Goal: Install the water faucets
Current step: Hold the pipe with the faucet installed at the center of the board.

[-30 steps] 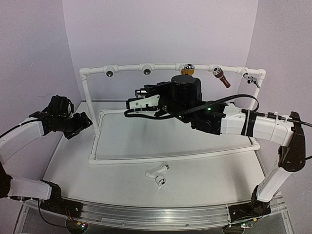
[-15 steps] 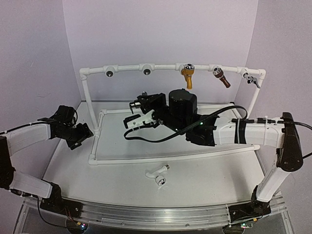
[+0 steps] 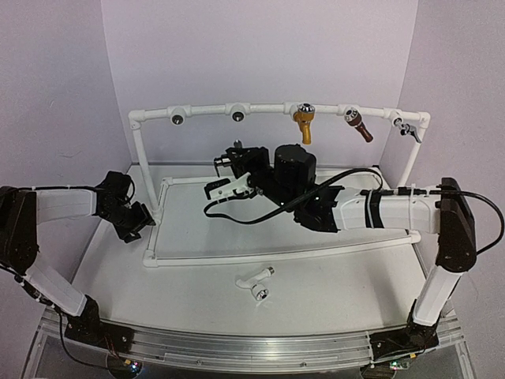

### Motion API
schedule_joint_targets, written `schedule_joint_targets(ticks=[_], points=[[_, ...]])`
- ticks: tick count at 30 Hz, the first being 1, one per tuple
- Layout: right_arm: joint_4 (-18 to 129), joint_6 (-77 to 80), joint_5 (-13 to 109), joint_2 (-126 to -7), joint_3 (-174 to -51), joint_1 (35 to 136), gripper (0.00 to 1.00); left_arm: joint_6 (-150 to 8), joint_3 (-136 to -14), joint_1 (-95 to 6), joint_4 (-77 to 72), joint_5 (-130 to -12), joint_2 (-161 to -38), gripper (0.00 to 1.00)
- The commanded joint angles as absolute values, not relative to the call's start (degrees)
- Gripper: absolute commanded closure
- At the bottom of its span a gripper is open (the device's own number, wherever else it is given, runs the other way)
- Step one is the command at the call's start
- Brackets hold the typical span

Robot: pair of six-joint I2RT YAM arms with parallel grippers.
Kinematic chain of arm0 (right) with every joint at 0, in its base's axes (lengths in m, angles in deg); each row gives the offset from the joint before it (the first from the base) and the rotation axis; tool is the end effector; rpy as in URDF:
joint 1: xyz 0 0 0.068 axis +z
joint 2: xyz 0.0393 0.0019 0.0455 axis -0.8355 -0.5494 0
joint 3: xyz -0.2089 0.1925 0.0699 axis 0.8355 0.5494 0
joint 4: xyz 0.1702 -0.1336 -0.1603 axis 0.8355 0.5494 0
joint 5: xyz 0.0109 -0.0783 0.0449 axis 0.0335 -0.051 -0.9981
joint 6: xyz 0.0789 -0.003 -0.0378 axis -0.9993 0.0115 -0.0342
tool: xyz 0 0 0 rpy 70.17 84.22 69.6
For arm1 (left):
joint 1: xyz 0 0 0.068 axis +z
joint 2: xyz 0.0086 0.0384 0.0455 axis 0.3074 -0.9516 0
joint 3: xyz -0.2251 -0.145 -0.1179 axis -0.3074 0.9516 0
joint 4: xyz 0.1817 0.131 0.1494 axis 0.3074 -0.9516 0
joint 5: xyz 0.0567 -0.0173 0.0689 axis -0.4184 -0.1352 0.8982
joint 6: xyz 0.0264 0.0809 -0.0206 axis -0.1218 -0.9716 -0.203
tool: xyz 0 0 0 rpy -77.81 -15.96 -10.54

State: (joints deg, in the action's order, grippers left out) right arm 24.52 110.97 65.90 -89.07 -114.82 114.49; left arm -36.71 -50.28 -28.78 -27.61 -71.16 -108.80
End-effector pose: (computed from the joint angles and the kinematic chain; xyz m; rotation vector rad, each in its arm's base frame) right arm 0.2722 0.4074 0.3473 -1.4829 0.4021 -0.7564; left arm 0.2981 -0.0692 0.1621 -0.7667 2.5943 -0.5250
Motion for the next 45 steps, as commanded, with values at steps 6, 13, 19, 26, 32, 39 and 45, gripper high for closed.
schedule_joint_targets(ticks=[6,13,19,26,32,39,45], points=[[14.44,109.98,64.77,-87.18,-115.95,114.73,1.00,-40.62,-40.73,-34.20,-9.21,-63.97,-108.05,0.39],[13.60,111.71,62.63,-86.95,-115.45,114.45,1.00,-42.39,-38.47,-37.13,-3.08,-53.50,-110.96,0.44],[8.78,112.80,63.14,-88.28,-114.55,113.68,1.00,-40.47,-35.32,-37.60,1.17,-51.38,-111.91,0.58],[6.81,114.42,63.28,-89.68,-117.14,113.42,1.00,-41.59,-33.77,-37.71,2.90,-51.98,-113.39,0.74],[6.72,114.58,63.47,-91.04,-118.34,112.92,1.00,-41.13,-32.40,-37.68,3.46,-53.11,-112.73,0.89],[7.62,113.84,65.19,-93.23,-121.49,112.41,1.00,-40.06,-31.33,-37.71,3.33,-54.05,-112.11,0.93],[9.22,113.18,66.41,-93.99,-123.39,112.22,1.00,-40.39,-30.84,-37.82,3.76,-54.71,-111.94,1.00]])
